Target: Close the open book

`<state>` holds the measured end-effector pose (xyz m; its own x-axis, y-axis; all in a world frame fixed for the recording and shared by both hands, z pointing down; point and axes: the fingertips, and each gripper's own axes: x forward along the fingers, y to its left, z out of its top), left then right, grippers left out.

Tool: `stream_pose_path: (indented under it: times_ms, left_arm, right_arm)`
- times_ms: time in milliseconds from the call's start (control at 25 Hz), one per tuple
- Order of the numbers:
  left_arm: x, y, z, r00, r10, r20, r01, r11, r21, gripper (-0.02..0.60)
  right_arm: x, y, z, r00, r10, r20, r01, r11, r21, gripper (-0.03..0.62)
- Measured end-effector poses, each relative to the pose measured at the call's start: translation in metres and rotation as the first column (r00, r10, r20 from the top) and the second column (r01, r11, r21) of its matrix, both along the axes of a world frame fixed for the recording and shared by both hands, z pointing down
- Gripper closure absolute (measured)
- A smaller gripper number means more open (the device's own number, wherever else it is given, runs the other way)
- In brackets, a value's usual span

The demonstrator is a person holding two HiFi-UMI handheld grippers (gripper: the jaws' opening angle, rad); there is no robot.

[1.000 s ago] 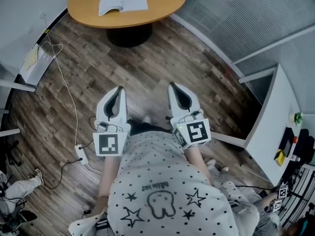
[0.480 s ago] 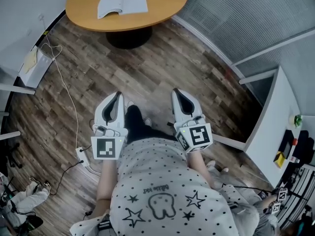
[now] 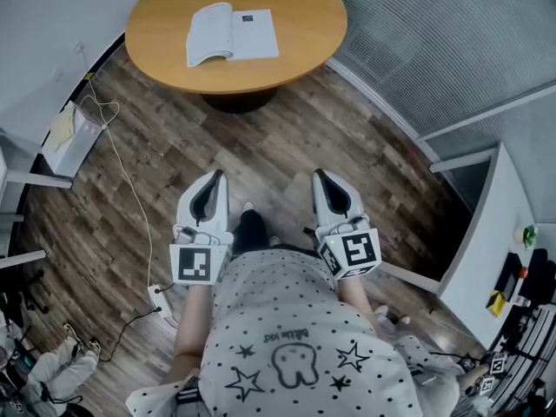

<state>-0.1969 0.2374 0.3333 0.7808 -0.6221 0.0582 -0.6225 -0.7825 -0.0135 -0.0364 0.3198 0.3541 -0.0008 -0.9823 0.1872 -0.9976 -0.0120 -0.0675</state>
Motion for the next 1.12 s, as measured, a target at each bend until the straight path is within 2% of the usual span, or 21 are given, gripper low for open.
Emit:
stream_pose_path:
  times_ms: [160,320,440,680,1120]
  left_arm:
    - [0.007,-0.04,-0.014,1.0,0.027,0.008,-0.027,1.0,0.0,0.572]
    - [0.012,-0.077,-0.027,0.998,0.024,-0.051,-0.024,1.0,0.005,0.572]
    - [0.012,-0.094,-0.025,0.999,0.015,-0.05,-0.016,1.0,-0.006,0.572]
    - [0.007,-0.108,-0.007,1.0,0.016,-0.017,-0.017,0.999,-0.038,0.572]
    - [0.006,-0.132,0.015,0.999,-0.038,0.01,0.038,0.995,-0.09,0.572]
  right_arm:
    - [-0.003,-0.041,-0.013,1.0,0.001,0.009,-0.001,1.0,0.014,0.589]
    - [0.002,-0.065,-0.011,1.0,0.02,0.017,-0.02,1.0,0.015,0.589]
    - [0.008,-0.074,-0.007,0.999,0.044,0.029,-0.045,0.999,0.012,0.589]
    - [0.015,-0.088,0.002,0.996,0.073,0.059,-0.073,0.997,-0.004,0.589]
    - [0.027,-0.118,0.015,0.997,0.044,0.064,-0.042,0.998,-0.036,0.589]
